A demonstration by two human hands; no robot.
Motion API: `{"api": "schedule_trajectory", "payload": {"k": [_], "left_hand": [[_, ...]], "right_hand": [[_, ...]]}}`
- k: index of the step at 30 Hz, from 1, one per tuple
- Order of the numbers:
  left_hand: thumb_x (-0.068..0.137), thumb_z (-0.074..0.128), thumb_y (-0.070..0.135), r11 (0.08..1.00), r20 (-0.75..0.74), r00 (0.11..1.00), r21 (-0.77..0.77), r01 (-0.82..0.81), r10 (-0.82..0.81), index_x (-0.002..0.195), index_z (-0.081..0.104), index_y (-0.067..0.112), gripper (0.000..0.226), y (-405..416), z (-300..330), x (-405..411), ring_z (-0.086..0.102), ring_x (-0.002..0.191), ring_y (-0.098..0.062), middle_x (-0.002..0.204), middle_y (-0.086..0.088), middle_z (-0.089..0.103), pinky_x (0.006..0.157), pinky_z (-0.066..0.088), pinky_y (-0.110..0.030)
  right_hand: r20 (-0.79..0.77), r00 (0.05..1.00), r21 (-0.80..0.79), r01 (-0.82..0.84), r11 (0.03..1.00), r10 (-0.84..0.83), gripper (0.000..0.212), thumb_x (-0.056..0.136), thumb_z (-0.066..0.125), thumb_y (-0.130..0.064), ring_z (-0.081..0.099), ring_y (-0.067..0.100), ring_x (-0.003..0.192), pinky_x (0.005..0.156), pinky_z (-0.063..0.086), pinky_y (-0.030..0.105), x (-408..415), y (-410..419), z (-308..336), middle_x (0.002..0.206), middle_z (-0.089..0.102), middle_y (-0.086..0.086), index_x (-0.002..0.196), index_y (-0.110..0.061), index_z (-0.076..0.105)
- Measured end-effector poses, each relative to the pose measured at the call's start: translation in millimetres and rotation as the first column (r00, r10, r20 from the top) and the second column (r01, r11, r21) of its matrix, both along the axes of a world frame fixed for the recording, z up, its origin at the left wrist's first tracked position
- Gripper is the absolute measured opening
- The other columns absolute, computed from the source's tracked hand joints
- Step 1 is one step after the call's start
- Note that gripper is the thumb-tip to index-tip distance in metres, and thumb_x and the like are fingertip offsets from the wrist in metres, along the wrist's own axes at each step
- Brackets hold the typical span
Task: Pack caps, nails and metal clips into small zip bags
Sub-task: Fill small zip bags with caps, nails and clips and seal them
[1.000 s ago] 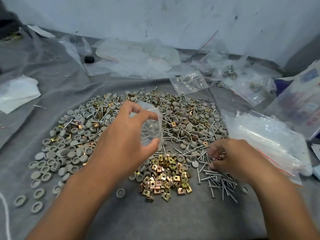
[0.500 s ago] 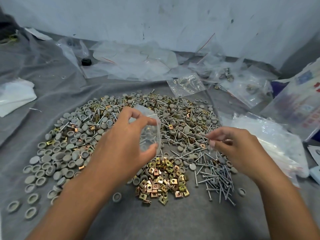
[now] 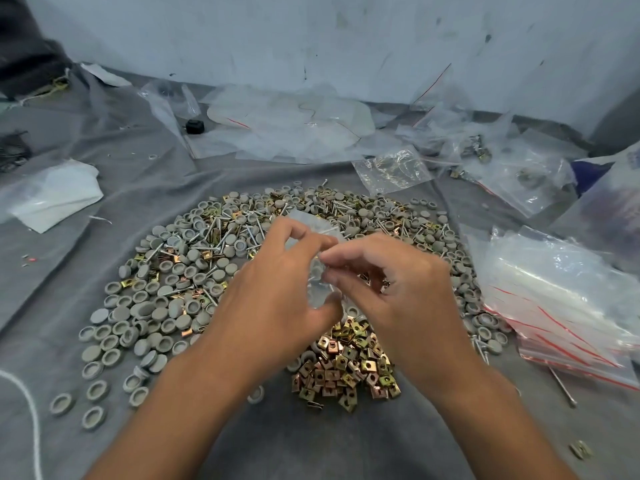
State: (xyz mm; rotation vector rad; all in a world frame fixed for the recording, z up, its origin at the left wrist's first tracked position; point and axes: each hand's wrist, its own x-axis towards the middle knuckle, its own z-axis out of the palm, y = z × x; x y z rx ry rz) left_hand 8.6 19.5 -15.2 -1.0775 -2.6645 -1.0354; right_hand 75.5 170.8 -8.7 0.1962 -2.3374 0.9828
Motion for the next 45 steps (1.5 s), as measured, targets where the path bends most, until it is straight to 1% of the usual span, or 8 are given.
{"api": "schedule_trajectory", "payload": {"k": [10, 21, 24, 28, 31, 34, 39, 45], "left_hand": [[0.073, 0.066, 0.052, 1.000, 0.019, 1.000, 0.031, 0.003, -0.003, 0.125, 0.056, 0.037, 0.055, 1, -1, 0, 0.055, 0.090, 0.000, 0.111, 0.021, 0.034, 0.073, 0.049, -0.023], [0.077, 0.070, 0.052, 0.999, -0.005, 1.000, 0.041, -0.008, 0.008, 0.125, 0.053, 0.043, 0.051, 0, -2, 0, 0.052, 0.087, 0.007, 0.112, 0.022, 0.034, 0.071, 0.051, -0.022], [0.078, 0.067, 0.050, 0.998, 0.003, 1.000, 0.059, 0.002, -0.002, 0.114, 0.054, 0.043, 0.039, 1, -1, 0, 0.053, 0.084, 0.006, 0.109, 0.022, 0.035, 0.068, 0.050, -0.019], [0.078, 0.070, 0.052, 0.999, 0.003, 1.000, 0.033, -0.027, 0.027, 0.129, 0.051, 0.043, 0.056, 1, -3, 0, 0.053, 0.087, 0.009, 0.112, 0.026, 0.032, 0.066, 0.054, -0.014], [0.076, 0.070, 0.051, 0.999, -0.005, 0.999, 0.007, -0.034, 0.034, 0.133, 0.050, 0.041, 0.061, 1, -4, 1, 0.053, 0.091, 0.004, 0.114, 0.025, 0.030, 0.059, 0.049, -0.009], [0.078, 0.071, 0.051, 1.000, -0.009, 0.999, -0.003, -0.031, 0.031, 0.134, 0.049, 0.041, 0.061, 1, -4, 1, 0.053, 0.092, 0.001, 0.116, 0.024, 0.030, 0.061, 0.051, -0.011], [0.078, 0.069, 0.051, 0.999, 0.001, 1.000, 0.015, -0.032, 0.032, 0.132, 0.051, 0.040, 0.058, -3, -1, 0, 0.054, 0.088, 0.006, 0.113, 0.023, 0.030, 0.062, 0.059, -0.022], [0.079, 0.072, 0.048, 0.999, -0.015, 0.999, -0.007, -0.041, 0.040, 0.133, 0.051, 0.039, 0.059, -1, 0, 1, 0.054, 0.090, 0.002, 0.113, 0.023, 0.029, 0.068, 0.059, -0.023]], "right_hand": [[-0.204, 0.974, -0.184, 0.062, 0.981, -0.100, 0.021, 0.081, 0.085, -0.017, 0.072, 0.010, 0.086, 0.073, 0.056, 0.021, -2, -9, -3, 0.093, 0.074, -0.012, 0.099, -0.020, 0.075], [-0.164, 0.973, -0.293, 0.107, 0.950, -0.160, 0.023, 0.077, 0.088, -0.029, 0.066, 0.011, 0.075, 0.062, 0.051, 0.025, -9, -6, -5, 0.086, 0.070, -0.018, 0.092, -0.030, 0.071], [-0.057, 0.987, -0.101, 0.147, 0.984, -0.153, 0.022, 0.077, 0.085, -0.035, 0.057, 0.003, 0.076, 0.067, 0.041, 0.015, -10, -10, -5, 0.086, 0.067, -0.023, 0.095, -0.031, 0.075], [0.173, 0.967, -0.035, 0.194, 0.980, -0.185, 0.013, 0.082, 0.079, -0.035, 0.062, -0.001, 0.071, 0.056, 0.044, 0.007, 3, 27, 11, 0.083, 0.068, -0.021, 0.089, -0.039, 0.069], [0.625, 0.674, 0.303, 0.256, 0.918, -0.394, 0.021, 0.079, 0.081, -0.044, 0.060, -0.004, 0.073, 0.061, 0.047, 0.014, 22, 75, 14, 0.087, 0.066, -0.019, 0.087, -0.041, 0.062], [0.797, 0.379, 0.439, 0.172, 0.882, -0.471, 0.027, 0.075, 0.088, -0.042, 0.061, 0.004, 0.086, 0.081, 0.053, 0.032, 29, 93, 1, 0.094, 0.066, -0.016, 0.088, -0.035, 0.065], [0.805, 0.414, 0.356, 0.236, 0.904, -0.425, 0.013, 0.085, 0.081, -0.021, 0.063, 0.007, 0.075, 0.062, 0.042, 0.023, 26, 96, -7, 0.078, 0.069, -0.010, 0.082, -0.028, 0.070], [0.754, 0.552, 0.267, 0.237, 0.934, -0.355, 0.013, 0.096, 0.068, -0.025, 0.057, 0.004, 0.067, 0.056, 0.038, 0.020, 28, 98, -4, 0.072, 0.064, -0.009, 0.084, -0.030, 0.068]]}}
